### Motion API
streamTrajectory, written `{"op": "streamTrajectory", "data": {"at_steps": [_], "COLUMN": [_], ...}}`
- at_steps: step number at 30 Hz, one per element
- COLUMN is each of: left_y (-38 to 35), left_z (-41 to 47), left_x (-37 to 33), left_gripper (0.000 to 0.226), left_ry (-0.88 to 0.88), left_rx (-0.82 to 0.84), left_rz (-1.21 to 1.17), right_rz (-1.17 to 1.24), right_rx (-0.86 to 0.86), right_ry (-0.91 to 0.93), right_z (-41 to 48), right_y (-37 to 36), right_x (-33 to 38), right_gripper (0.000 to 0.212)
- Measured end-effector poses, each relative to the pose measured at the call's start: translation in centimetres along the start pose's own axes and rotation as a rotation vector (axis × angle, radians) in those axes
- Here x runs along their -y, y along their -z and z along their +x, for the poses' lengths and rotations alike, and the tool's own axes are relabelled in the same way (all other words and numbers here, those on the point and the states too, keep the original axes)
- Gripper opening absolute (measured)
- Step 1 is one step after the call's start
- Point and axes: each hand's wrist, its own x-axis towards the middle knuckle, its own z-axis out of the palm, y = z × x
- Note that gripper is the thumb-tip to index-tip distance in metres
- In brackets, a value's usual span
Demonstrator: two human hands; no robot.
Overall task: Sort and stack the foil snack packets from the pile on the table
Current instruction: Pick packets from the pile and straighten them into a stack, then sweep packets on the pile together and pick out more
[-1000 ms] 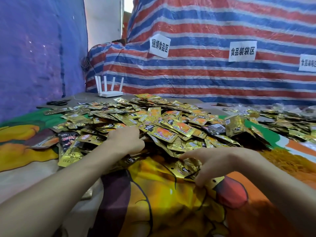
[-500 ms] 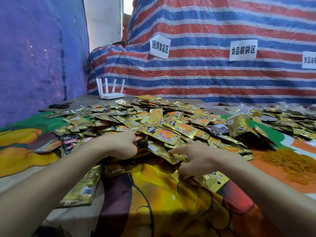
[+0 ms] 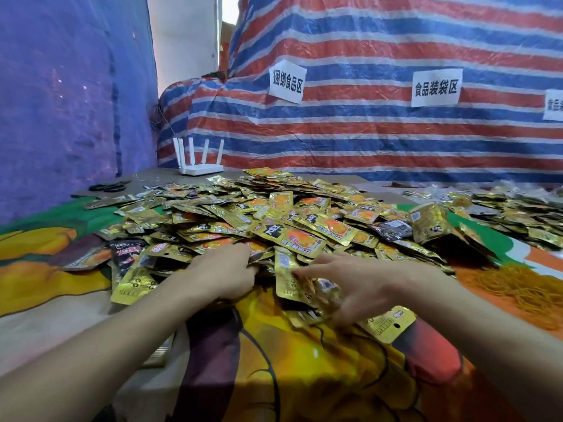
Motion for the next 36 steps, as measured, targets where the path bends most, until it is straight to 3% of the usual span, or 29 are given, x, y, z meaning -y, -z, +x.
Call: {"op": "streamTrajectory", "data": {"at_steps": [4,8,14,17,21,23,27,31,33,36], "left_y": [0.8,1.4,1.9,1.9,1.3,1.1,0.3,-1.0,-1.6,-1.3], "left_z": [1.2,1.4,0.9,0.8,0.6,0.6,-0.5,-2.2,-2.2,-2.2], "left_x": [0.9,1.9,3.4,3.8,4.2,4.2,3.3,2.6,2.4,2.2], "left_gripper": [0.021,0.024,0.016,0.020,0.024,0.024,0.014,0.051,0.048,0.024], "left_ry": [-0.015,0.025,0.122,0.118,0.139,0.129,-0.035,-0.289,-0.323,-0.274], "left_rx": [0.046,0.028,-0.179,-0.252,-0.248,-0.274,-0.398,-0.357,-0.354,-0.387], "left_rz": [-0.145,-0.329,-0.679,-0.799,-0.871,-0.906,-0.925,-0.753,-0.637,-0.714], "right_rz": [-0.157,-0.111,-0.227,-0.213,-0.009,0.008,-0.141,-0.141,-0.140,-0.187], "right_rx": [-0.340,-0.395,-0.515,-0.435,-0.112,-0.037,-0.139,-0.164,-0.167,-0.261], "right_ry": [0.190,0.225,0.263,0.240,0.146,0.080,0.033,0.002,-0.012,0.016], "right_z": [1.0,1.8,2.5,2.1,1.3,1.2,1.4,1.2,1.0,0.8], "right_y": [-1.8,-3.3,-1.9,-1.5,-1.0,-0.5,-1.0,-1.7,-1.6,-1.5], "right_x": [1.5,2.4,2.9,2.8,2.3,2.0,2.9,3.4,3.4,3.2], "right_gripper": [0.055,0.045,0.036,0.038,0.066,0.073,0.063,0.060,0.052,0.036]}}
